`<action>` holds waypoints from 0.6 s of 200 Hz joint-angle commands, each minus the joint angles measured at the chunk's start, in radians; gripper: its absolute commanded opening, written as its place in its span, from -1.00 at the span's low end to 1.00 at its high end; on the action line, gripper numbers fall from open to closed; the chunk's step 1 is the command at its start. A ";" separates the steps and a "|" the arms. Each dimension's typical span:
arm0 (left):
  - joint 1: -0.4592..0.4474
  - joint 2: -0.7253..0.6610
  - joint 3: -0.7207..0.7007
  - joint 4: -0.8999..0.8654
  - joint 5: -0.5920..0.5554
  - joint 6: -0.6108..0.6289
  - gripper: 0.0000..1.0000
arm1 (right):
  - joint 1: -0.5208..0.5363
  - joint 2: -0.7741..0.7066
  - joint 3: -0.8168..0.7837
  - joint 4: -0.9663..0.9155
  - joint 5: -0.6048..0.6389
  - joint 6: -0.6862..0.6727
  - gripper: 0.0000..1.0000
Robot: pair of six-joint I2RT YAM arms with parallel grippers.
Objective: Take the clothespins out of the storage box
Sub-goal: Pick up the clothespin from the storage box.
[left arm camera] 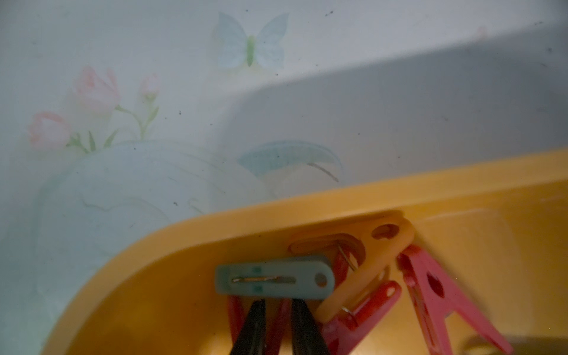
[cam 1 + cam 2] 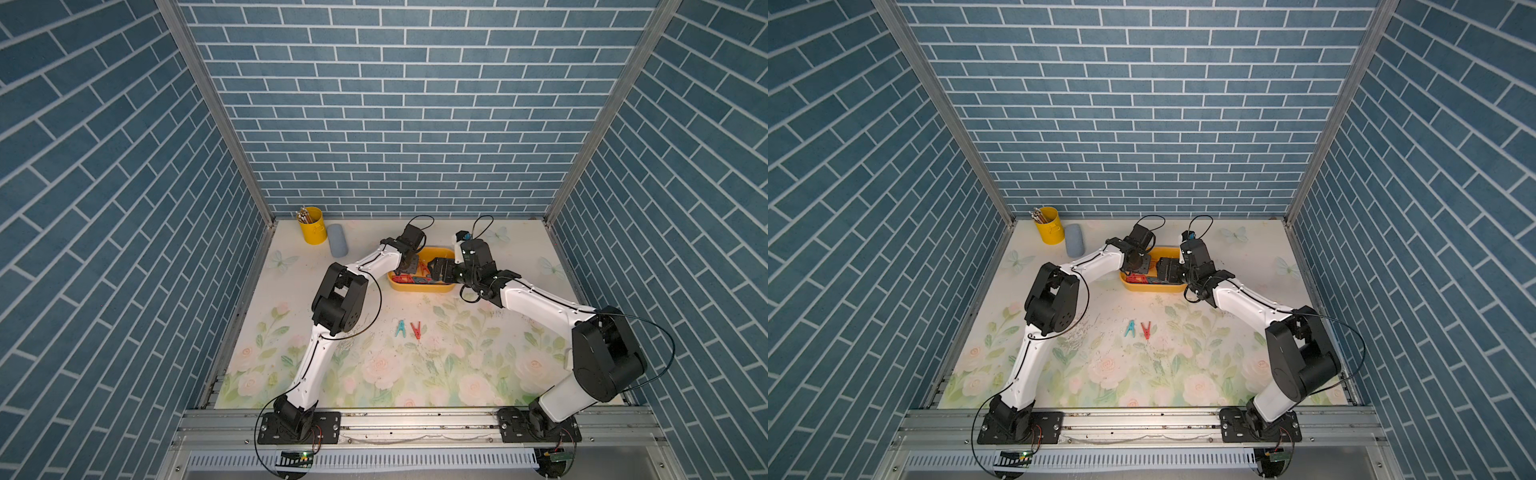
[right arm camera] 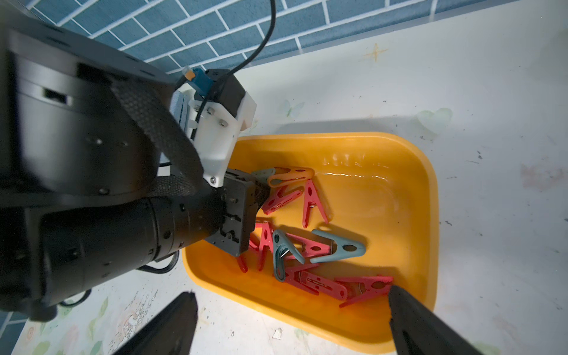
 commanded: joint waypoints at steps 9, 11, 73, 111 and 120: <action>0.002 0.016 0.009 -0.027 -0.005 0.002 -0.85 | -0.004 0.010 0.024 0.004 -0.014 -0.029 0.99; 0.003 0.015 0.007 -0.027 -0.005 0.002 -0.87 | -0.004 0.011 0.024 0.004 -0.013 -0.029 0.99; 0.001 -0.132 -0.080 -0.013 -0.007 -0.040 -0.96 | -0.003 -0.002 0.003 0.041 -0.064 -0.024 0.99; -0.002 -0.279 -0.212 0.026 0.013 -0.090 -0.95 | -0.001 -0.003 -0.001 0.072 -0.104 -0.020 0.99; -0.003 -0.316 -0.250 0.037 0.021 -0.104 -0.95 | 0.002 -0.003 -0.002 0.076 -0.111 -0.019 0.99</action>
